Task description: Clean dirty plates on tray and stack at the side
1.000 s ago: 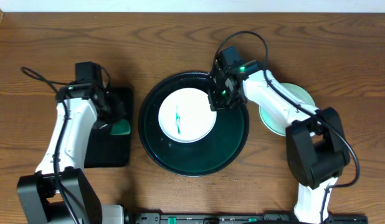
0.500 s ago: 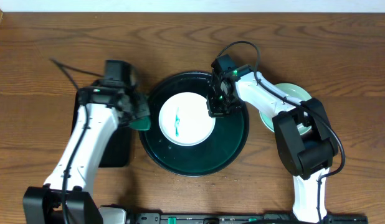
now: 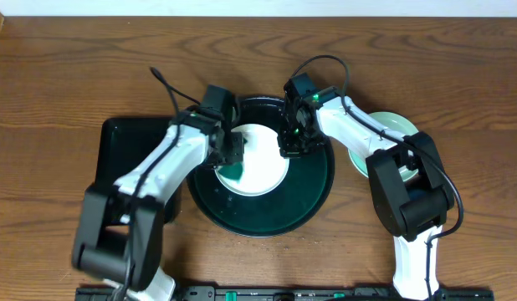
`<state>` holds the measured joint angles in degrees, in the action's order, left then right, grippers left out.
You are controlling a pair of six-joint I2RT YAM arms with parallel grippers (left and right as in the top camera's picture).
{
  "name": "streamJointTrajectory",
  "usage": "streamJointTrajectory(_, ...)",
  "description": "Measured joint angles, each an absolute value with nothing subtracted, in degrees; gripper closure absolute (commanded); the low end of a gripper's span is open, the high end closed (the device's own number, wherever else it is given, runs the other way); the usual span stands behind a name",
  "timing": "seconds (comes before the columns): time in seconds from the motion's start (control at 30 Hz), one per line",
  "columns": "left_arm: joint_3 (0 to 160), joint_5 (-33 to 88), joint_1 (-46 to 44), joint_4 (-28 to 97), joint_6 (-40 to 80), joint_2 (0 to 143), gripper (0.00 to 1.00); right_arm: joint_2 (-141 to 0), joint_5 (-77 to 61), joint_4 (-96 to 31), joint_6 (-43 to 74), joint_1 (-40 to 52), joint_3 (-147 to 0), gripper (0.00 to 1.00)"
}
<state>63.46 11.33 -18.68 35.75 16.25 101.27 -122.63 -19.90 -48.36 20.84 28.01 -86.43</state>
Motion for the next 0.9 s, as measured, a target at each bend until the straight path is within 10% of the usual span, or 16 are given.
streamJointTrajectory(0.57,64.2,31.8,-18.6,32.4,7.4,105.7,0.93,-122.6,-19.9,-48.4,20.8,28.0,-86.4,0.99)
streamJointTrajectory(0.9,64.5,14.4,-18.4,32.0,12.3,105.4,0.93,-122.6,-20.2,-48.0,20.8,28.0,-86.4,0.99)
